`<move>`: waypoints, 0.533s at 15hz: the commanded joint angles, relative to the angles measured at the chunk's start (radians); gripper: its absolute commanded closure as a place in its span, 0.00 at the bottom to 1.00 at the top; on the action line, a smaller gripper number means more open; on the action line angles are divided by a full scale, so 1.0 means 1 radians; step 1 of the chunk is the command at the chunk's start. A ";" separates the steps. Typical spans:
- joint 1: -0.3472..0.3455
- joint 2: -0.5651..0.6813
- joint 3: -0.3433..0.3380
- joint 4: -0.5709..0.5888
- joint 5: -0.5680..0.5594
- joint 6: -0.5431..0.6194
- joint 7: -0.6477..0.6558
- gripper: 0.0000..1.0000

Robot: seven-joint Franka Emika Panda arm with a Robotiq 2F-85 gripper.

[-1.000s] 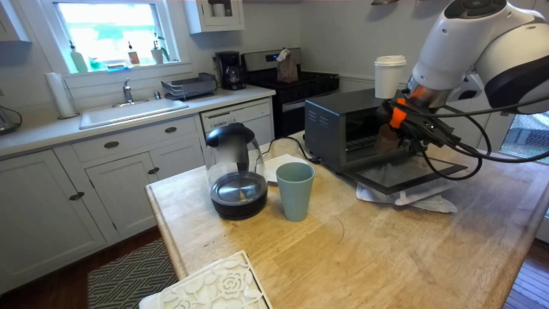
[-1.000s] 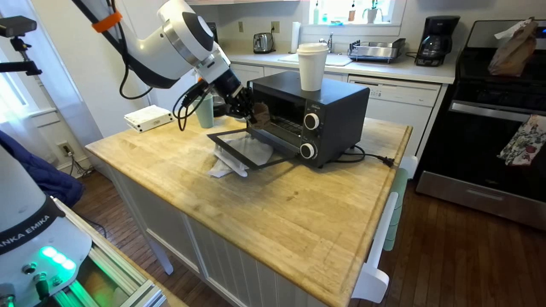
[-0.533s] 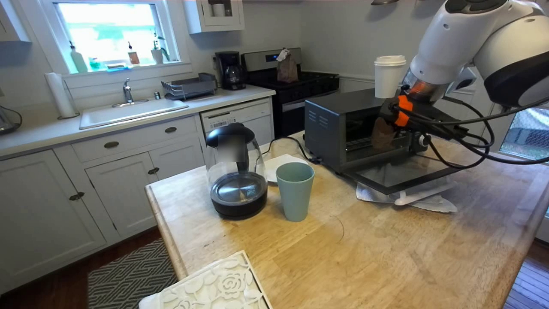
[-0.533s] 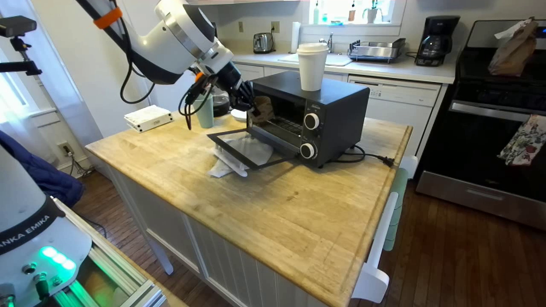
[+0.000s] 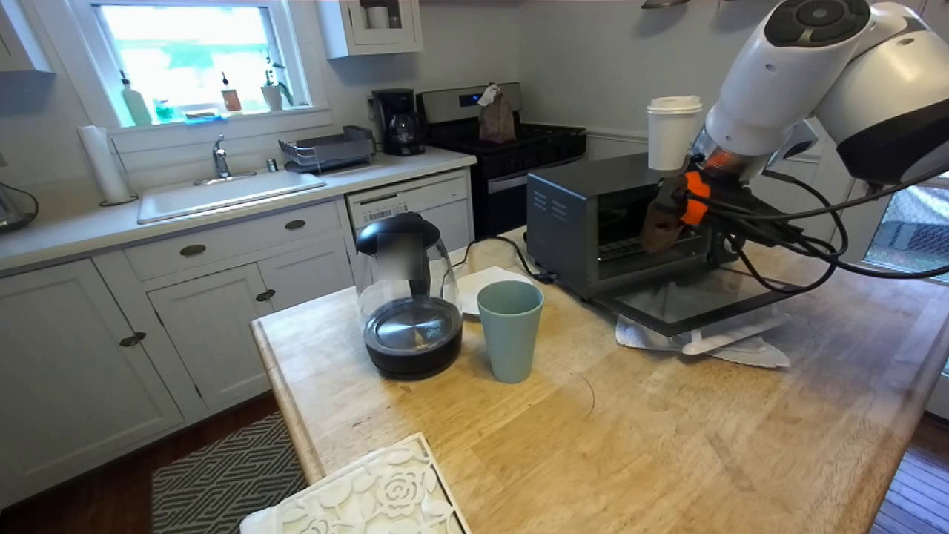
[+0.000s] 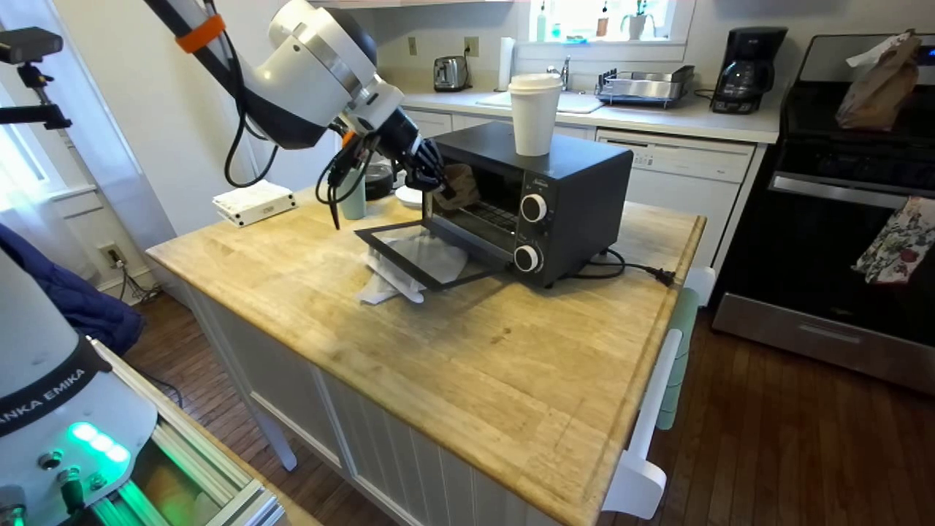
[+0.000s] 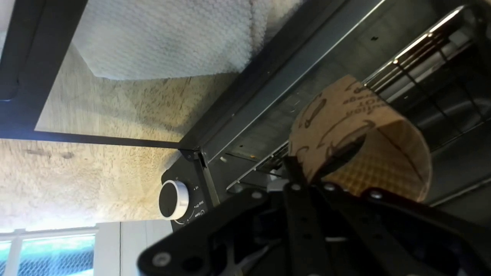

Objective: Put the brown cup in the oven

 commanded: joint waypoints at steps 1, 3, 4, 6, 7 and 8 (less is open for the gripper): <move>0.004 0.045 -0.010 0.048 -0.124 -0.007 0.140 1.00; 0.008 0.062 -0.009 0.071 -0.179 -0.007 0.227 1.00; 0.009 0.069 -0.007 0.081 -0.201 -0.009 0.264 1.00; 0.011 0.081 -0.003 0.098 -0.243 -0.013 0.331 1.00; 0.011 0.088 -0.002 0.103 -0.259 -0.014 0.356 1.00; 0.011 0.096 0.000 0.108 -0.275 -0.016 0.379 1.00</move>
